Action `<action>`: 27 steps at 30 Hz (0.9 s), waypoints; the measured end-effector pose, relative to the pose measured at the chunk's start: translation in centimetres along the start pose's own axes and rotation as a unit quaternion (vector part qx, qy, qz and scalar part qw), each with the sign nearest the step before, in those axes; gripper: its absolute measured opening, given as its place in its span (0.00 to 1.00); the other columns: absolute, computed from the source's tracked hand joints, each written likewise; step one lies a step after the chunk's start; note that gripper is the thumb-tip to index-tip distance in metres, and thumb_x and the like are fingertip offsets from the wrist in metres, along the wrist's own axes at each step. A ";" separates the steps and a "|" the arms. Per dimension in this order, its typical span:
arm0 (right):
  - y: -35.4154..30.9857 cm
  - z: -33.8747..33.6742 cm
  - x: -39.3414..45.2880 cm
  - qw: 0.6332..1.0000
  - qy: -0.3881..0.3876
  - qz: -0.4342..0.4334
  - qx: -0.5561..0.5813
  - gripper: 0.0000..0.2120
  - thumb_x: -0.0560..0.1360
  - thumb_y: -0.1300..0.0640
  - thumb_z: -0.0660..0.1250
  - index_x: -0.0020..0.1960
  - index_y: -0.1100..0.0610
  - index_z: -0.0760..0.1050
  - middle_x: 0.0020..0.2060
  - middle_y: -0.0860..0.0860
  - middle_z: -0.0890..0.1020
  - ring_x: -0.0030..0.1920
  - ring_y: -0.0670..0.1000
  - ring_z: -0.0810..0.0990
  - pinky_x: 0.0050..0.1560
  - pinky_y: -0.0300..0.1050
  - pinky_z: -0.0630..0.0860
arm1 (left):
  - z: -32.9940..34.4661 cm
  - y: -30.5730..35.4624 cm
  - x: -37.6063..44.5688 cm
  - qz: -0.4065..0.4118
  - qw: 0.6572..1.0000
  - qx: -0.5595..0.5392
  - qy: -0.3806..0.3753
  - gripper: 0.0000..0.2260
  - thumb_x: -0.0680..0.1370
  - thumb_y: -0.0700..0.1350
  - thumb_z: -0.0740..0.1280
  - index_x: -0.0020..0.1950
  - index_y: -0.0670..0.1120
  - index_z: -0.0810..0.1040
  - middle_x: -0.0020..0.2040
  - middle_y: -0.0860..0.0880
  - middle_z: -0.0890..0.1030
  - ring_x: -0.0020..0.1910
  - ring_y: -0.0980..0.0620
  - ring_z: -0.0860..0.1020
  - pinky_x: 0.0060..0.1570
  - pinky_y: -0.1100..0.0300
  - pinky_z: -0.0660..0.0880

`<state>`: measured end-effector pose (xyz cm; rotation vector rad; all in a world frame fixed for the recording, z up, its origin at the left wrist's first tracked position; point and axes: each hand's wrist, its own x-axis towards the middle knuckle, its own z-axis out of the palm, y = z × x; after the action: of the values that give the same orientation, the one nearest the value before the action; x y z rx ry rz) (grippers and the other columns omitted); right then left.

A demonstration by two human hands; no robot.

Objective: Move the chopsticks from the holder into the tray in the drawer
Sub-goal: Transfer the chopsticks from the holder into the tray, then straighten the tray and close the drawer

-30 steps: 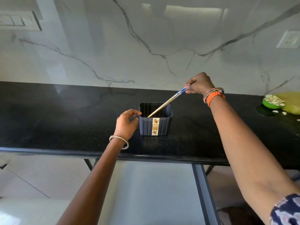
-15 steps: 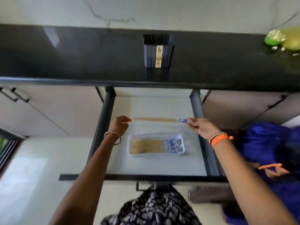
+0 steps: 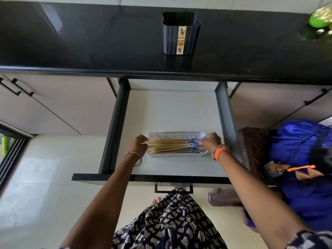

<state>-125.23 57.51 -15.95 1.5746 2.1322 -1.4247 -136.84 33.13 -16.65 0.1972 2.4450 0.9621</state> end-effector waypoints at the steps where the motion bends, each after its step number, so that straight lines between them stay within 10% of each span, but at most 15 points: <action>1: -0.4 0.1 -0.3 0.996 -0.003 -0.021 -0.088 0.12 0.73 0.67 0.66 0.55 0.70 0.77 0.53 0.64 0.81 0.54 0.61 0.81 0.51 0.52 0.81 | 0.0 0.1 0.0 0.001 1.000 0.002 -0.001 0.14 0.72 0.31 0.62 0.55 0.39 0.77 0.55 0.38 0.79 0.54 0.41 0.77 0.54 0.52 0.74; 7: -1.3 1.2 -4.1 0.890 0.062 -0.238 -0.385 0.12 0.73 0.68 0.61 0.55 0.62 0.78 0.53 0.61 0.81 0.56 0.63 0.79 0.54 0.52 0.76 | 0.6 0.2 -1.7 0.110 0.989 0.099 0.023 0.15 0.73 0.37 0.66 0.59 0.42 0.74 0.63 0.40 0.72 0.62 0.42 0.71 0.64 0.51 0.70; 13: 1.6 2.9 -7.2 0.814 -0.020 -0.373 -0.444 0.08 0.74 0.64 0.66 0.52 0.61 0.79 0.49 0.56 0.84 0.53 0.56 0.82 0.50 0.47 0.78 | 0.5 0.8 -2.3 0.208 0.927 0.280 -0.140 0.14 0.73 0.43 0.69 0.58 0.44 0.76 0.62 0.42 0.77 0.58 0.43 0.77 0.61 0.51 0.74; 27: 1.8 2.8 -8.3 0.858 -0.067 -0.325 -0.392 0.10 0.72 0.73 0.61 0.45 0.66 0.80 0.45 0.60 0.83 0.47 0.60 0.82 0.48 0.51 0.80 | -0.5 0.4 -3.7 0.209 0.909 0.314 -0.175 0.07 0.74 0.40 0.67 0.50 0.43 0.82 0.56 0.41 0.81 0.52 0.42 0.80 0.55 0.52 0.78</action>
<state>-121.18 49.84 -13.70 0.4589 2.7421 -0.5297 -133.90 31.93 -14.59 1.0516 2.3198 0.2106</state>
